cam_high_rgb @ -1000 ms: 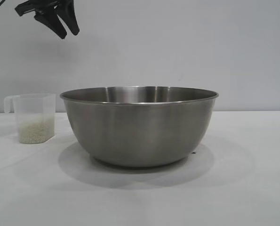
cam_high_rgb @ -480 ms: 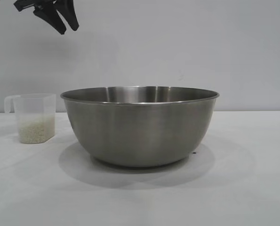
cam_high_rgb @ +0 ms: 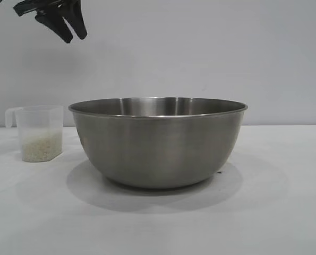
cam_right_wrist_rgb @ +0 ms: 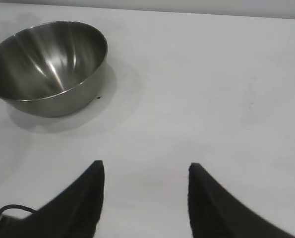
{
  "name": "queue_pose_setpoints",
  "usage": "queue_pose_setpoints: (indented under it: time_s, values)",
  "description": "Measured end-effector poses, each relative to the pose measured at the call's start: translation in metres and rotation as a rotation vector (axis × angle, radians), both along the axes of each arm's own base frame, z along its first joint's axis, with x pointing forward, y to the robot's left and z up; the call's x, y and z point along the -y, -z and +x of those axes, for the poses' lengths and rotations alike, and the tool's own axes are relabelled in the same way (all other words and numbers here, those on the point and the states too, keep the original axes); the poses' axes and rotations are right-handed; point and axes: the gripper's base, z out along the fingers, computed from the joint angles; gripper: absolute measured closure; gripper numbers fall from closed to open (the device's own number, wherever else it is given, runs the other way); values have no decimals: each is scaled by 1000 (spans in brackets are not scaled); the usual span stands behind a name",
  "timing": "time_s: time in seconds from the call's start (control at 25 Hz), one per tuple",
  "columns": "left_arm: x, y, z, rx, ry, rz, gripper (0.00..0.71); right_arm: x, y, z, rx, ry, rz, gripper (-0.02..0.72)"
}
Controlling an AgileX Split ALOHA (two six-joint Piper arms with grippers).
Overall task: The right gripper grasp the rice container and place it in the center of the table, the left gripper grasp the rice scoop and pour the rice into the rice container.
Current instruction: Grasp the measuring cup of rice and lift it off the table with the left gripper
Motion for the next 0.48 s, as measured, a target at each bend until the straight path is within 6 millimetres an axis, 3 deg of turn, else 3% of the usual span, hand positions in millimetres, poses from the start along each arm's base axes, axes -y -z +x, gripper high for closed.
queue_pose_setpoints:
  time_s: [0.2,0.24,0.28,0.48]
  values:
    - [-17,21,-78,173,-118,98,444,0,0,0,0,0,0,381]
    - [-19,24,-91,199,-122,119,502,0,0,0,0,0,0,381]
    - [-20,33,-104,201,-117,135,499,0,0,0,0,1,-1,381]
    - [-25,64,-143,235,-133,135,499,0,0,0,1,2,-3,381]
